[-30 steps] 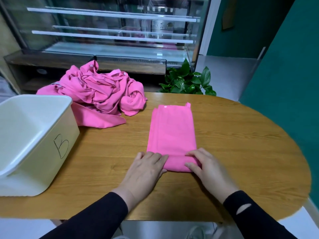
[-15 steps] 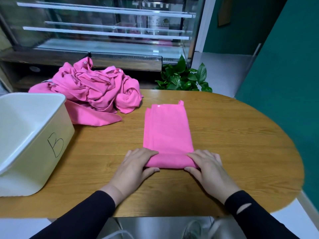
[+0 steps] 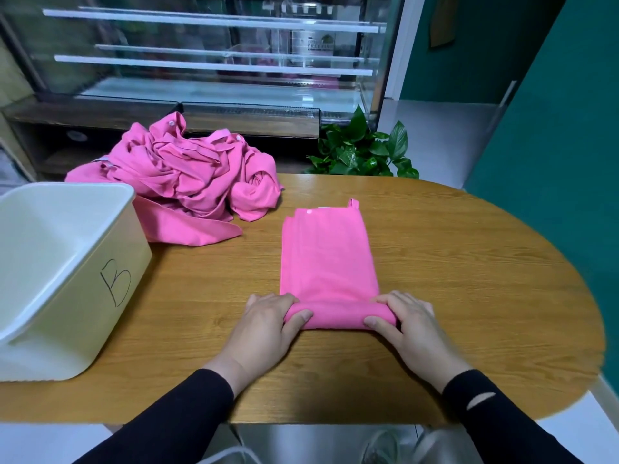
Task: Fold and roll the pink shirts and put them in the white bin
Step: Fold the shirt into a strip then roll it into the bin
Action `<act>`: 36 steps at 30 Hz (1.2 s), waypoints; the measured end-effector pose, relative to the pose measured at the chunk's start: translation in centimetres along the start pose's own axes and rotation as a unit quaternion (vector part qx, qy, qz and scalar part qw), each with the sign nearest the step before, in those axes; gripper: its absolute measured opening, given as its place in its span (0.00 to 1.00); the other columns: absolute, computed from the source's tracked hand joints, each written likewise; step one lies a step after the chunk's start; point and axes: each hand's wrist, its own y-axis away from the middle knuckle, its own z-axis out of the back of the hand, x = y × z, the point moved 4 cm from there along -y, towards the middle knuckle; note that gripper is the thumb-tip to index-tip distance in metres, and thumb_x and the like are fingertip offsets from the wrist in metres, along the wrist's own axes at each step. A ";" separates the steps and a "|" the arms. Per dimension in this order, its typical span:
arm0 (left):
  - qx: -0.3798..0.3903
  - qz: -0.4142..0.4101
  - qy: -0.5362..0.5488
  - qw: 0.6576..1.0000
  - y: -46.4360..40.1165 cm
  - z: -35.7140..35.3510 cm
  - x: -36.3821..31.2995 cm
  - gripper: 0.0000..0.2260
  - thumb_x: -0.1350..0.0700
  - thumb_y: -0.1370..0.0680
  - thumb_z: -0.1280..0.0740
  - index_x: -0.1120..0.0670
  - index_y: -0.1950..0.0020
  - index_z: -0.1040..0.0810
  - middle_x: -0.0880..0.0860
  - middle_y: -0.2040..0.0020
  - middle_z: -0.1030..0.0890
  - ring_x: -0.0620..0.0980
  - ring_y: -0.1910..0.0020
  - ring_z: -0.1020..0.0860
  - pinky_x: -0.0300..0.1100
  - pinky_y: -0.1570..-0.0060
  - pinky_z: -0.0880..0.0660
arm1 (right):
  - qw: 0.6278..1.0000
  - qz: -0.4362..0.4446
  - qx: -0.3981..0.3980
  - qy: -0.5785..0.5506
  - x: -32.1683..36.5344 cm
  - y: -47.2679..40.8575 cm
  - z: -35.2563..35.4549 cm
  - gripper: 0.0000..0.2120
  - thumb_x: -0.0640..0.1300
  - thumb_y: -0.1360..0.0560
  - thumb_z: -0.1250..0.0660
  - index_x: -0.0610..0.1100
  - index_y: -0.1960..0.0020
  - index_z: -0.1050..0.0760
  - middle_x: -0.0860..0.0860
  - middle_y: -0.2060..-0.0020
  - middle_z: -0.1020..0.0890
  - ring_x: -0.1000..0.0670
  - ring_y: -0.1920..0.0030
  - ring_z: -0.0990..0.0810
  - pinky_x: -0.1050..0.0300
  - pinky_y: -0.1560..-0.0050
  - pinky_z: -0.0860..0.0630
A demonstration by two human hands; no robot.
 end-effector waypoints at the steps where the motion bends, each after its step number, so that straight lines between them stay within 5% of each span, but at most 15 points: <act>1: -0.003 0.004 -0.011 1.000 -0.1 0.0 0.0 0.30 0.27 0.23 0.56 0.46 0.55 0.24 0.43 0.61 0.23 0.43 0.56 0.28 0.42 0.50 0.39 | 1.000 -0.002 -0.006 0.001 0.0 0.0 -0.1 0.25 0.75 0.25 0.52 0.60 0.45 0.27 0.67 0.51 0.27 0.64 0.44 0.32 0.56 0.42 0.40; 5: -0.061 0.001 -0.007 0.998 -0.1 0.7 -0.4 0.16 0.36 0.21 0.43 0.46 0.46 0.25 0.43 0.49 0.25 0.42 0.49 0.28 0.44 0.50 0.38 | 0.999 -0.025 0.014 0.018 0.1 -0.5 -0.5 0.20 0.69 0.22 0.51 0.59 0.47 0.27 0.62 0.48 0.31 0.58 0.43 0.35 0.52 0.39 0.39; 10: -0.036 -0.072 -0.101 0.992 0.6 0.4 -1.0 0.24 0.37 0.22 0.39 0.47 0.30 0.28 0.45 0.38 0.26 0.47 0.39 0.29 0.46 0.43 0.36 | 0.997 -0.048 0.043 0.029 0.1 -1.6 -0.1 0.21 0.69 0.23 0.52 0.57 0.51 0.27 0.62 0.52 0.31 0.58 0.47 0.34 0.50 0.37 0.38; 15: -0.030 -0.075 -0.129 0.988 0.3 0.5 -1.8 0.19 0.38 0.20 0.41 0.46 0.33 0.26 0.43 0.44 0.24 0.47 0.48 0.27 0.47 0.49 0.34 | 0.994 -0.017 -0.109 0.023 0.9 -0.2 -0.2 0.20 0.64 0.21 0.42 0.54 0.39 0.24 0.60 0.41 0.28 0.58 0.39 0.32 0.56 0.38 0.39; 19: -0.024 -0.060 -0.092 0.994 0.3 0.8 -1.5 0.20 0.36 0.19 0.45 0.45 0.34 0.25 0.42 0.48 0.24 0.44 0.51 0.28 0.44 0.51 0.36 | 0.996 0.048 -0.063 0.031 1.5 0.0 -0.8 0.28 0.68 0.22 0.44 0.52 0.30 0.28 0.61 0.38 0.27 0.62 0.38 0.34 0.58 0.37 0.38; 28: -0.013 -0.026 -0.047 0.998 0.3 1.0 -1.3 0.26 0.32 0.20 0.49 0.47 0.35 0.26 0.43 0.45 0.21 0.45 0.46 0.26 0.42 0.45 0.36 | 0.999 0.009 -0.031 0.014 2.1 -0.5 -0.2 0.31 0.73 0.22 0.55 0.56 0.37 0.24 0.64 0.50 0.24 0.61 0.47 0.30 0.53 0.40 0.36; 32: -0.054 -0.013 -0.020 0.998 0.4 1.3 -1.2 0.20 0.36 0.21 0.41 0.48 0.37 0.27 0.46 0.42 0.25 0.45 0.43 0.28 0.39 0.46 0.40 | 0.998 -0.043 0.028 -0.022 2.7 -1.0 0.2 0.17 0.63 0.19 0.45 0.56 0.40 0.24 0.62 0.51 0.24 0.73 0.48 0.36 0.55 0.40 0.37; 36: -0.016 -0.031 -0.068 0.997 0.2 0.7 -0.9 0.25 0.36 0.24 0.35 0.45 0.30 0.29 0.45 0.39 0.28 0.46 0.43 0.29 0.41 0.46 0.38 | 0.994 -0.098 0.032 -0.030 2.9 -1.6 0.5 0.15 0.59 0.17 0.44 0.53 0.43 0.24 0.63 0.57 0.27 0.67 0.56 0.36 0.55 0.43 0.37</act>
